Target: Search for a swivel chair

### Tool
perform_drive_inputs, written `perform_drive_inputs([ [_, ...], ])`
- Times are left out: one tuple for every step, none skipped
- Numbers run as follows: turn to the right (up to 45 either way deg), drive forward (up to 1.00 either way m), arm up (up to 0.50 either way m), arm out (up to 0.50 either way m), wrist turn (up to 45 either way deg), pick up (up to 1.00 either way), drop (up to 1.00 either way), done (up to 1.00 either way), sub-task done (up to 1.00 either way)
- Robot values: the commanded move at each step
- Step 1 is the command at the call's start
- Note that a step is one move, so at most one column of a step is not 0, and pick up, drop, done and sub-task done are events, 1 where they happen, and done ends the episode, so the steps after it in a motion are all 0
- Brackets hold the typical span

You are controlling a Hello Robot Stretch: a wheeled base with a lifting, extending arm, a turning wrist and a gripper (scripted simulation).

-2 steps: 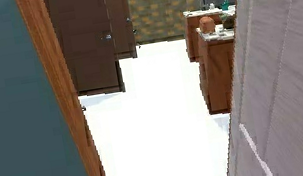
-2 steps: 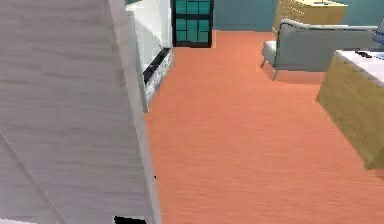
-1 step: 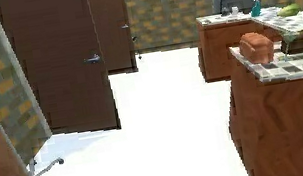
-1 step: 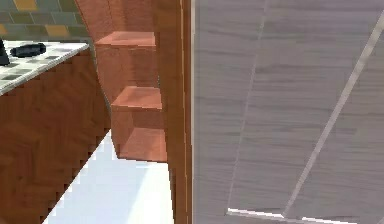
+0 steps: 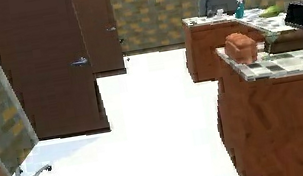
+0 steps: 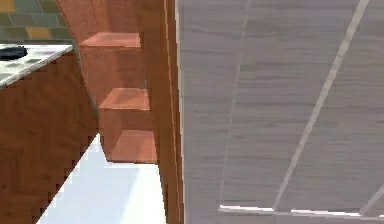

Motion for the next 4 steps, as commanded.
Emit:
perform_drive_inputs([
  [0.0, 1.0, 0.0, 0.0, 0.0, 0.0, 0.0, 0.0, 0.0],
  [0.0, 1.0, 0.0, 0.0, 0.0, 0.0, 0.0, 0.0, 0.0],
  [0.0, 1.0, 0.0, 0.0, 0.0, 0.0, 0.0, 0.0, 0.0],
  [0.0, 0.8, 0.0, 0.0, 0.0, 0.0, 0.0, 0.0, 0.0],
])
